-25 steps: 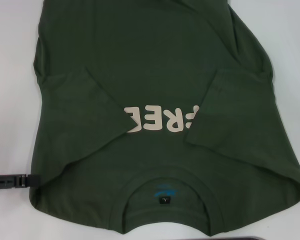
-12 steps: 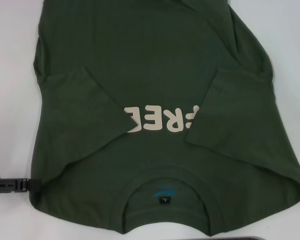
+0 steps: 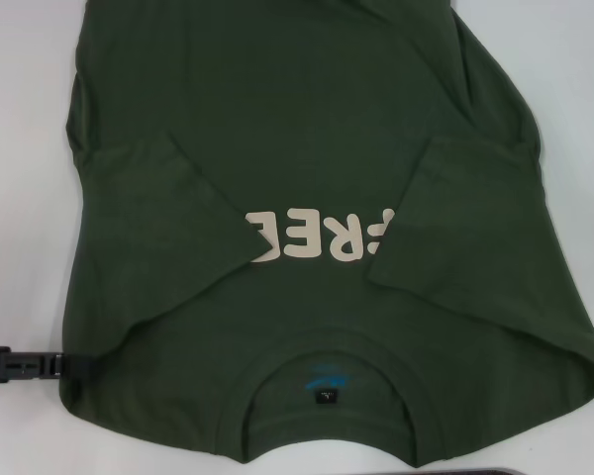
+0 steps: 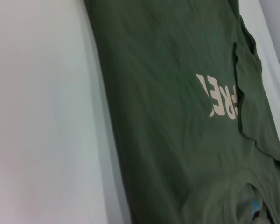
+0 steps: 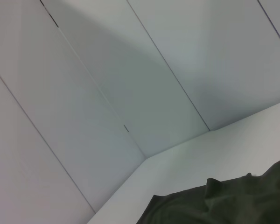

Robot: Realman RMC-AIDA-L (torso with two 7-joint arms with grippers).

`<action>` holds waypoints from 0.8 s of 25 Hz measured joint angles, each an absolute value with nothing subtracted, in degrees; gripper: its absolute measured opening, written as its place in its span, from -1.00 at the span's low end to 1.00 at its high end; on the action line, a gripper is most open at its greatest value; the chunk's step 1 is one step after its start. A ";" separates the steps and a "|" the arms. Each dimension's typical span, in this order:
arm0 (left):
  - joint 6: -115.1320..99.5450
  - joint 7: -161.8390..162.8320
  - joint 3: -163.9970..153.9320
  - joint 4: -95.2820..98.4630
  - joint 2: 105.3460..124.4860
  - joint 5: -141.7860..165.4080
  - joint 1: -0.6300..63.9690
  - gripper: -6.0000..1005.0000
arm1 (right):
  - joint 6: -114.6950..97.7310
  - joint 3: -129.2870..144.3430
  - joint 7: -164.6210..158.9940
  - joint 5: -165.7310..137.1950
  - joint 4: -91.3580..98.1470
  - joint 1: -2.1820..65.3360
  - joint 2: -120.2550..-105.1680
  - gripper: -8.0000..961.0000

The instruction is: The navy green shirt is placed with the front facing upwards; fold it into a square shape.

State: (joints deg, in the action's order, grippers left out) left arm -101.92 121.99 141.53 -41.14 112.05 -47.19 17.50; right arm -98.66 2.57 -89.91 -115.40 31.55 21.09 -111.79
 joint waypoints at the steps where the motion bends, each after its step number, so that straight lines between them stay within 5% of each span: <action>1: -102.09 122.02 141.45 -41.14 112.07 -47.04 17.66 0.57 | -98.65 2.56 -89.91 -115.40 31.55 21.09 -111.77 0.68; 20: -102.46 122.56 142.01 -41.18 112.88 -42.86 20.60 0.50 | -98.10 2.50 -89.91 -115.40 31.38 21.16 -111.79 0.68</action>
State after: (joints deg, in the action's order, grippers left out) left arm -102.46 122.56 142.01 -41.17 112.88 -42.86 20.60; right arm -98.10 2.50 -89.91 -115.40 31.38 21.16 -111.79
